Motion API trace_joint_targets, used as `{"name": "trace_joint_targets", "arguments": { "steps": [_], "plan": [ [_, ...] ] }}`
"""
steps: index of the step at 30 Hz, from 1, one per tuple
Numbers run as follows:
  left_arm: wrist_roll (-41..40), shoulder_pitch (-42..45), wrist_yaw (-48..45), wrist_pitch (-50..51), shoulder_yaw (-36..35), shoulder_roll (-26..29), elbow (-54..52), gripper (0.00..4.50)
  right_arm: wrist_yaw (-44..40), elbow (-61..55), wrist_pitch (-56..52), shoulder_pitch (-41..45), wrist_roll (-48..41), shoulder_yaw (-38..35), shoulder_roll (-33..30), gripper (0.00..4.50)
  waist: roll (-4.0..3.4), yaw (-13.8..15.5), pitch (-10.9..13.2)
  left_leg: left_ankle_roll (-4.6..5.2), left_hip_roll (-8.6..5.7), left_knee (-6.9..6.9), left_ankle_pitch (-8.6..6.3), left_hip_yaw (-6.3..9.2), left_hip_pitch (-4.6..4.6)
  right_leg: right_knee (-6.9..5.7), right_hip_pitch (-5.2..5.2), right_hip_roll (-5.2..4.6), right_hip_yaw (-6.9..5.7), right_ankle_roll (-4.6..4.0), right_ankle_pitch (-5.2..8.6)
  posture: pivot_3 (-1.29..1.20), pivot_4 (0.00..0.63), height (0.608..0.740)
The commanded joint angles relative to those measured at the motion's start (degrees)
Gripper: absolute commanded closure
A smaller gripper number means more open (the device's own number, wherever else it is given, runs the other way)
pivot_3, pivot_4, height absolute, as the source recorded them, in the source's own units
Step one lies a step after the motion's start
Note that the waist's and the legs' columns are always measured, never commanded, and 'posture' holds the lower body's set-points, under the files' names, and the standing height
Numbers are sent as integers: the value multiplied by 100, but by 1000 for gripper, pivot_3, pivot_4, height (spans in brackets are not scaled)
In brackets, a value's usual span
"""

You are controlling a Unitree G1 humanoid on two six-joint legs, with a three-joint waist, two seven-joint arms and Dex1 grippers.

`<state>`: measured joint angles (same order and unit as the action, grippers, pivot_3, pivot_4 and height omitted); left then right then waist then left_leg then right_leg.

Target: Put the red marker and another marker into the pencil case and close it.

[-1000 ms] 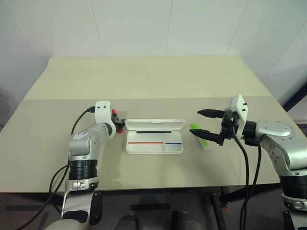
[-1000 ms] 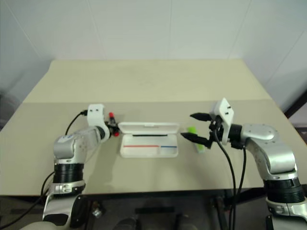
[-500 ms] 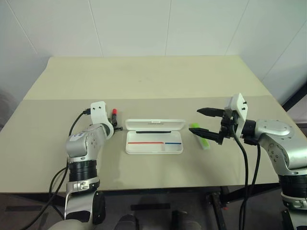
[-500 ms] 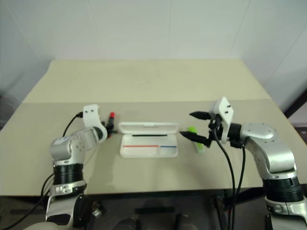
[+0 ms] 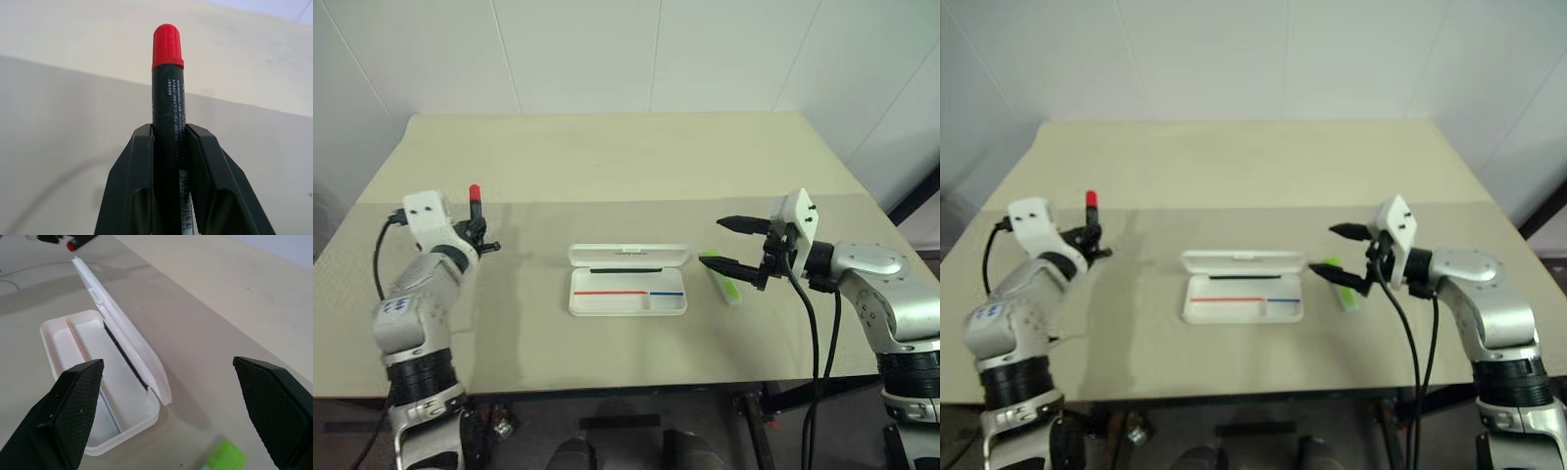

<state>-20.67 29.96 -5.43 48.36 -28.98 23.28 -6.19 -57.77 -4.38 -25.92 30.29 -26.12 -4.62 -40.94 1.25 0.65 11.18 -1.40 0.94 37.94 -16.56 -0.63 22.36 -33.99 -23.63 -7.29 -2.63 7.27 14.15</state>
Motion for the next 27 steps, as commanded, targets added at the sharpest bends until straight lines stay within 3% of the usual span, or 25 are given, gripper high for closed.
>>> {"name": "trace_joint_targets", "arguments": {
  "steps": [1, 7, 11, 15, 27],
  "plan": [
    [-462, -227, -1045, -582, -196, 537, -370, 3929, -20, 15, 205, 91, 22, -63, 8, 0, 0, -4, 0, 0, 1, 0, 0, 0, 2, 3, -1, 0, 0, 0, 0, 0, 150, 740],
    [-226, -1050, -3071, -2292, 328, 1696, -396, 3929, -54, 117, 315, 57, 65, -65, 30, 0, -2, -51, 1, 10, 2, -4, -9, -7, 2, 12, -2, -1, -1, -2, 1, 0, 150, 740],
    [-456, -1211, -3898, -2749, 591, 1950, -529, 3929, -55, 135, 344, 25, 68, -79, 28, 0, -2, -39, 1, 27, 1, -3, -19, -8, 2, 25, -2, -6, -1, -4, 2, 0, 150, 740],
    [-161, -1515, -4918, -3315, 1367, 2388, -739, 3929, -51, 139, 368, -16, 77, -113, 12, 0, -5, -71, 3, 31, 4, -5, -21, -9, 1, 20, -6, -4, -1, -7, 4, 0, 150, 740],
    [305, -1029, -5943, -4203, 3081, 2216, -553, 3929, 137, -229, 223, -332, -3, -306, -77, 0, -13, -66, 7, 35, 4, -2, -22, -13, 0, 14, -6, -3, 0, -7, 4, 0, 150, 740]
  ]
}}
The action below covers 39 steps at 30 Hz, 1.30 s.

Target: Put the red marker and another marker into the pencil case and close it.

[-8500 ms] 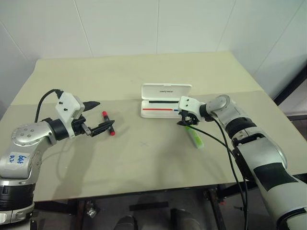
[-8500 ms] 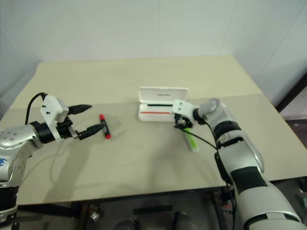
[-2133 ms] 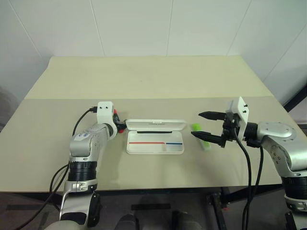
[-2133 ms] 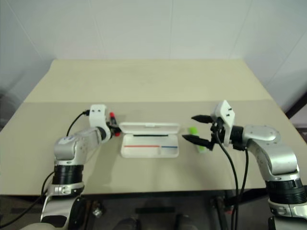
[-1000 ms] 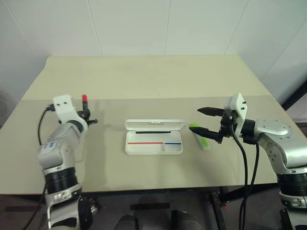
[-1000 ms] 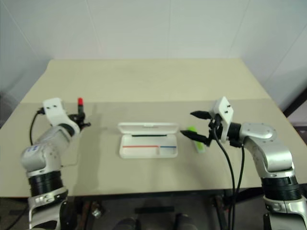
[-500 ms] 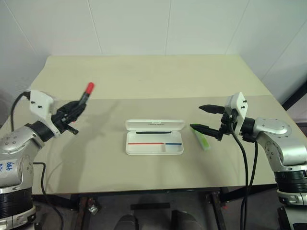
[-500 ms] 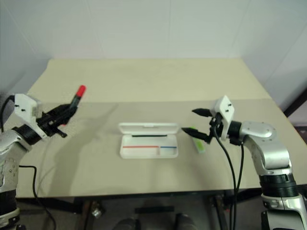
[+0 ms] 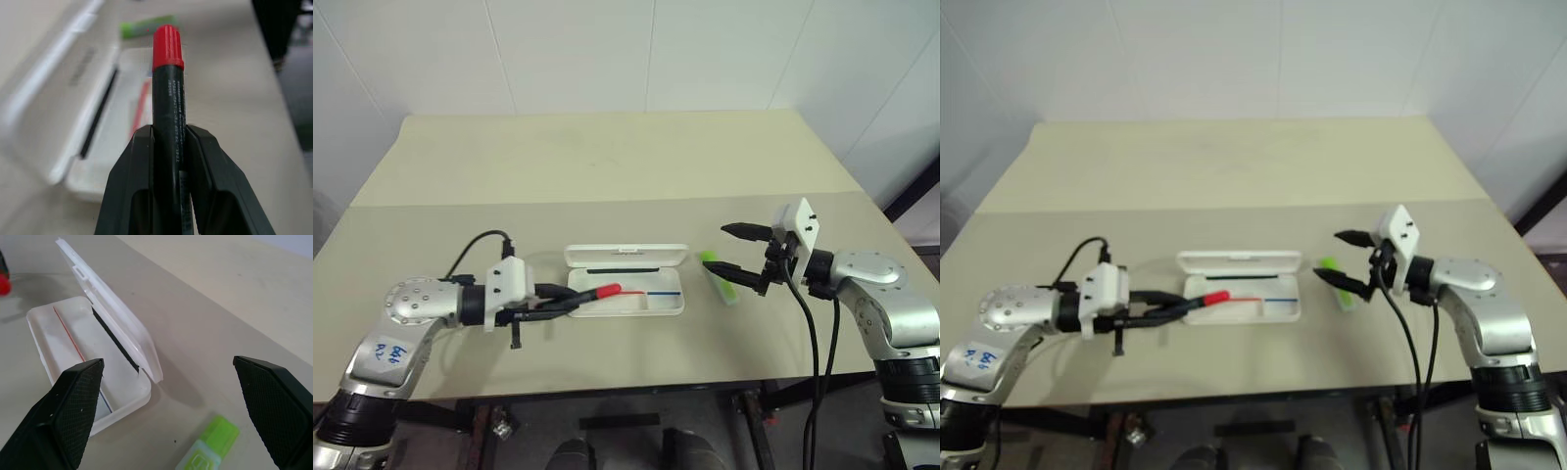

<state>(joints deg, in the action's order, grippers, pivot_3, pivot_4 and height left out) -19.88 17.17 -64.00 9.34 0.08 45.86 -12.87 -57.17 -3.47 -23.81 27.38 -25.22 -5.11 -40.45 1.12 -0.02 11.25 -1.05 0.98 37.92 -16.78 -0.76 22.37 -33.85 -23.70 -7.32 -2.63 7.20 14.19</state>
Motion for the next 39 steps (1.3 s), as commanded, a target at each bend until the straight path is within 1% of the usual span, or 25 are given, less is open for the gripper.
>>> {"name": "trace_joint_targets", "arguments": {
  "steps": [1, 7, 14, 19, 24, 36, 38, 39],
  "plan": [
    [353, 339, -73, -376, 283, -76, 251, 3929, 100, -356, -4, -63, -100, -271, -126, 0, 0, 3, 0, 0, 0, 0, 0, 0, -1, -1, 0, 0, 0, 0, 0, 0, 150, 740],
    [1326, 1309, 363, -991, 937, -705, 1447, 3929, 284, -675, -132, -259, -170, -351, -100, 0, -1, 62, 0, 5, -3, 7, 3, 2, -1, -8, 3, 0, 0, 3, -2, 0, 150, 740],
    [1763, 1823, 580, -1249, 1212, -1174, 2151, 3929, 487, -928, -239, -438, -244, -457, -70, 0, -1, 88, 0, 6, -3, 6, 3, 0, 2, -16, 2, 1, 0, 6, -3, 0, 150, 740],
    [2132, 2188, 820, -1338, 1372, -1450, 2600, 3929, 593, -1054, -260, -543, -294, -458, -40, 0, -1, 159, 1, 7, -5, 12, 2, 3, 2, -8, 7, 0, -1, 7, -4, 0, 150, 740],
    [2294, 2279, 918, -1412, 1413, -1557, 2809, 3929, 679, -1089, -256, -572, -339, -463, -28, 0, -1, 149, 0, 9, -6, 14, 2, 5, 4, -11, 8, 0, -1, 11, -6, 0, 150, 740],
    [2322, 2171, 752, -1403, 1510, -1694, 2699, 3929, 818, -1090, -219, -600, -409, -430, -1, 0, -1, 138, 0, 9, -5, 14, 2, 5, 4, -15, 7, 1, -1, 11, -6, 0, 150, 740],
    [2272, 2183, 711, -1352, 1484, -1705, 2661, 3198, 825, -1075, -204, -602, -405, -419, 13, 0, -1, 137, 0, 9, -5, 14, 2, 4, 4, -15, 7, 1, -1, 11, -6, 0, 150, 740],
    [2274, 2189, 720, -1380, 1476, -1707, 2646, 2910, 826, -1071, -195, -607, -401, -413, 22, 0, -1, 137, 0, 9, -5, 14, 2, 5, 4, -16, 8, 1, -1, 11, -6, 0, 150, 740]
  ]
}}
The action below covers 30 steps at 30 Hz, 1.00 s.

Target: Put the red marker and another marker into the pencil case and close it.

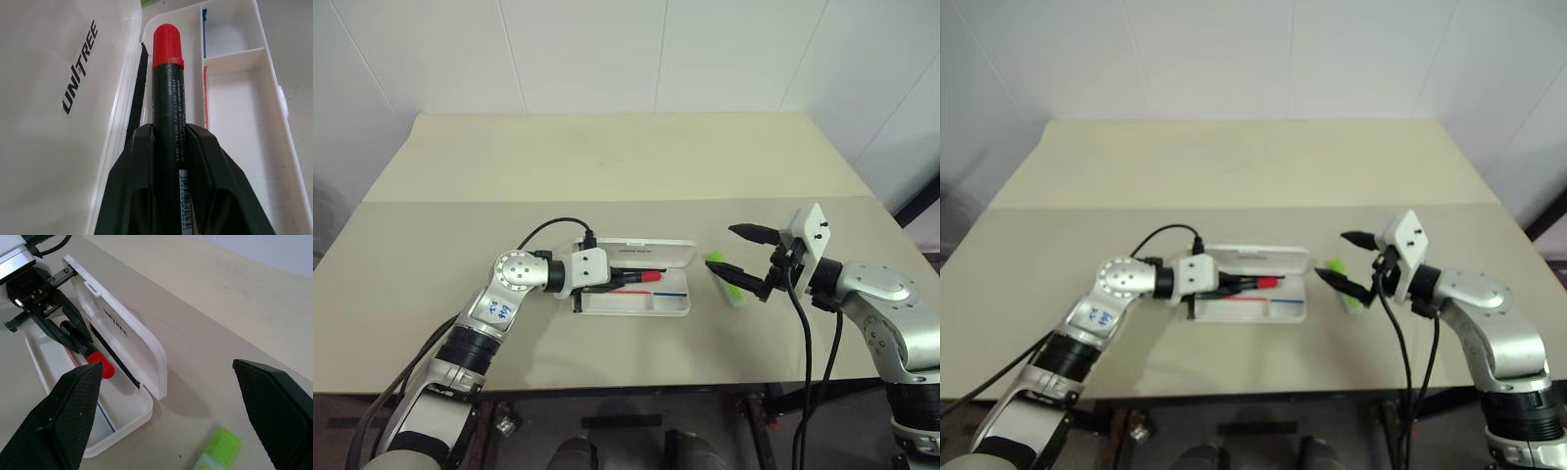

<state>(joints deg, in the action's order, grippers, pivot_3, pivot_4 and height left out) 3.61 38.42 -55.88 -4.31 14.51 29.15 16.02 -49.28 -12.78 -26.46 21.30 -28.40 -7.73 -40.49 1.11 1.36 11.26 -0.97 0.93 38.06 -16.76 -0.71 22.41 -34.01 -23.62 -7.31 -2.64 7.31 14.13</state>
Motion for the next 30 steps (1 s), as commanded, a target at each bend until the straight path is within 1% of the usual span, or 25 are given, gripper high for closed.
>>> {"name": "trace_joint_targets", "arguments": {
  "steps": [1, 4, 15, 16, 18, 20, 21, 25, 30],
  "plan": [
    [-134, 64, -100, 16, 1, -59, -287, 2584, 41, -137, 75, -1, -80, -145, 40, 0, 0, 1, 0, 0, 0, 0, 0, 0, 0, -1, 0, 0, 0, 0, 0, 0, 150, 740],
    [-261, 56, -138, 46, -68, -89, -392, 1629, 47, -132, 83, -1, -69, -127, 74, 0, 0, 1, 0, 1, 0, 0, -1, -1, 1, 0, 0, 0, 0, 0, 0, 0, 150, 740],
    [-919, -212, -624, 444, -259, 42, -919, 1629, 25, -4, 111, 45, -25, -93, 118, 0, 0, -5, 0, 2, 0, 1, -1, 0, 1, 0, 0, 0, 0, 1, 0, 0, 150, 740],
    [-1019, -258, -689, 519, -296, 75, -1000, 1287, 30, 7, 95, 42, 5, -73, 100, 0, 0, -8, 0, 2, 0, 1, -1, 0, 1, -1, 0, 0, 0, 1, 0, 0, 150, 740],
    [-1177, -325, -773, 671, -345, 131, -1135, 769, 43, 27, 72, 36, 55, -45, 74, 0, 0, -15, 0, 2, 1, 1, -1, 0, 0, -2, 0, 0, 0, 0, 0, 0, 150, 740],
    [-1404, -474, -886, 904, -474, 254, -1407, 112, 141, 72, -21, 5, 189, 1, 18, 0, 0, -13, 0, 2, 1, 1, -1, 0, 0, -2, -1, 0, 0, 0, 0, 0, 150, 740],
    [-1499, -536, -921, 1008, -532, 303, -1521, 49, 181, 91, -56, -8, 253, 24, -5, 0, 0, -14, 0, 2, 1, 1, -1, 0, 0, -1, 0, 0, 0, 0, 0, 0, 150, 740],
    [-1986, -935, -970, 1443, -943, 625, -2183, 49, 467, 216, -392, -128, 481, 39, -40, 0, -1, -24, 0, 2, 3, 0, -1, 0, 0, -2, 0, 1, 1, 0, 0, 0, 150, 740],
    [-2325, -1238, -749, 1856, -1507, 990, -2603, 49, 1212, 153, -1049, -198, 438, -112, 363, 0, -1, -19, 0, 2, 3, 0, -1, 1, -2, 8, 0, 0, 1, -2, 1, 0, 150, 740]
  ]
}}
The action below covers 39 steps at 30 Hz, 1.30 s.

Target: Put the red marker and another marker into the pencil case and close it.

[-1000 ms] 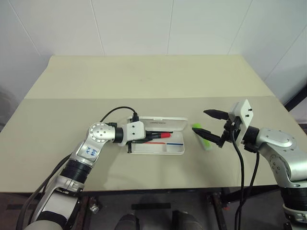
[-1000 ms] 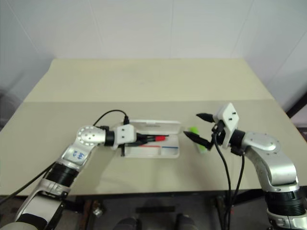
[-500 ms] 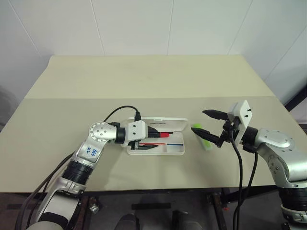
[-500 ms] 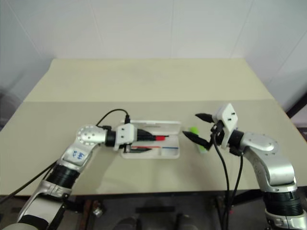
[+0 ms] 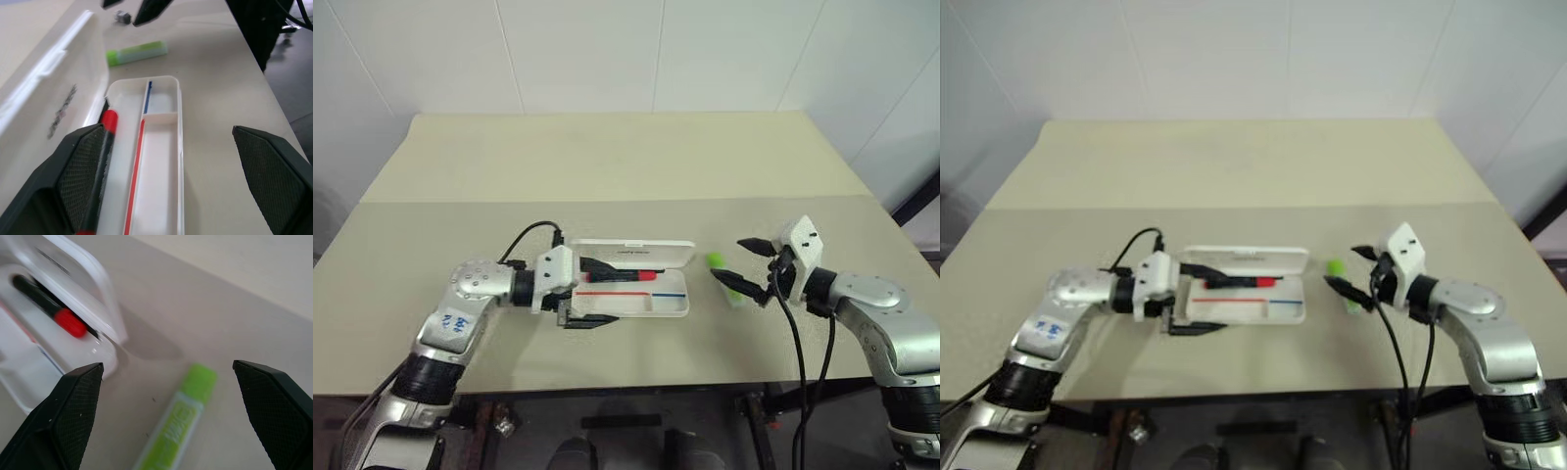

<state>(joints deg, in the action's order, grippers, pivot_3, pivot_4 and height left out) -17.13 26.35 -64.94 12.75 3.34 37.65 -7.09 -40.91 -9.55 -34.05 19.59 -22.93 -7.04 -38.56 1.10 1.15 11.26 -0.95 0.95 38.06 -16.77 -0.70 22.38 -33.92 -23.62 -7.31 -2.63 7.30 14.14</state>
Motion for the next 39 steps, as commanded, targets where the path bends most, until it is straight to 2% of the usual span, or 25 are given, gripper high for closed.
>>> {"name": "trace_joint_targets", "arguments": {
  "steps": [1, 5, 10, 21, 23, 26, 31, 35, 39],
  "plan": [
    [-326, -57, 216, 223, -525, 183, -324, 49, 488, -224, -382, -68, -120, -190, 259, 0, 0, 1, 0, 0, 0, 0, 0, 0, -1, 0, -1, 0, 0, -1, 1, 0, 150, 740],
    [-675, -321, 234, 511, -1021, 452, -610, 49, 859, -418, -573, -300, -133, -173, 633, 0, -2, -2, 1, -4, 1, -1, 2, 6, -3, -6, -1, 2, 0, -3, 2, 0, 150, 740],
    [-933, -705, 187, 757, -1300, 790, -987, 49, 1323, -372, -564, -512, -1, -200, 1003, 0, -2, -10, 1, -3, 1, -2, 2, 4, -2, -4, -1, 1, 0, -4, 2, 0, 150, 740],
    [-1217, -488, 347, 1106, -1479, 1037, -1126, 49, 1704, -344, -436, -870, 62, -261, 1251, 0, -3, -6, 1, -4, 1, -3, 2, 7, -5, -7, -1, 5, 1, -8, 4, 0, 150, 740],
    [-1185, -399, 329, 1074, -1471, 1083, -1044, 0, 1765, -384, -359, -963, 60, -244, 1342, 392, -2, 5, 1, -4, 0, -3, 2, 7, -5, -7, -1, 4, 1, -8, 4, 0, 150, 740],
    [-1165, -319, 321, 1061, -1451, 1106, -987, 0, 1780, -393, -247, -1053, 113, -197, 1400, 1228, -2, 2, 1, -4, 0, -3, 2, 9, -4, -5, 0, 5, 1, -8, 4, 0, 150, 740],
    [-1140, -277, 317, 1026, -1419, 1110, -945, 0, 1835, -268, -117, -1062, 210, -210, 1442, 3038, -3, -41, 1, -4, 1, -6, 2, 8, -5, -5, 0, 7, 1, -9, 5, 0, 150, 740],
    [-1127, -238, 326, 1000, -1389, 1089, -916, 0, 1864, -102, 56, -978, 291, -258, 1451, 3038, -3, -90, 1, -4, 1, -6, 3, 8, -6, -6, 0, 6, 1, -9, 5, 0, 150, 740],
    [-1103, -217, 361, 955, -1319, 1021, -882, 0, 1994, 315, 540, -502, 400, -467, 1450, 3038, -3, -123, 1, -4, 0, -4, 5, 8, -6, -6, 2, 5, 3, -10, 2, 0, 150, 740]
  ]
}}
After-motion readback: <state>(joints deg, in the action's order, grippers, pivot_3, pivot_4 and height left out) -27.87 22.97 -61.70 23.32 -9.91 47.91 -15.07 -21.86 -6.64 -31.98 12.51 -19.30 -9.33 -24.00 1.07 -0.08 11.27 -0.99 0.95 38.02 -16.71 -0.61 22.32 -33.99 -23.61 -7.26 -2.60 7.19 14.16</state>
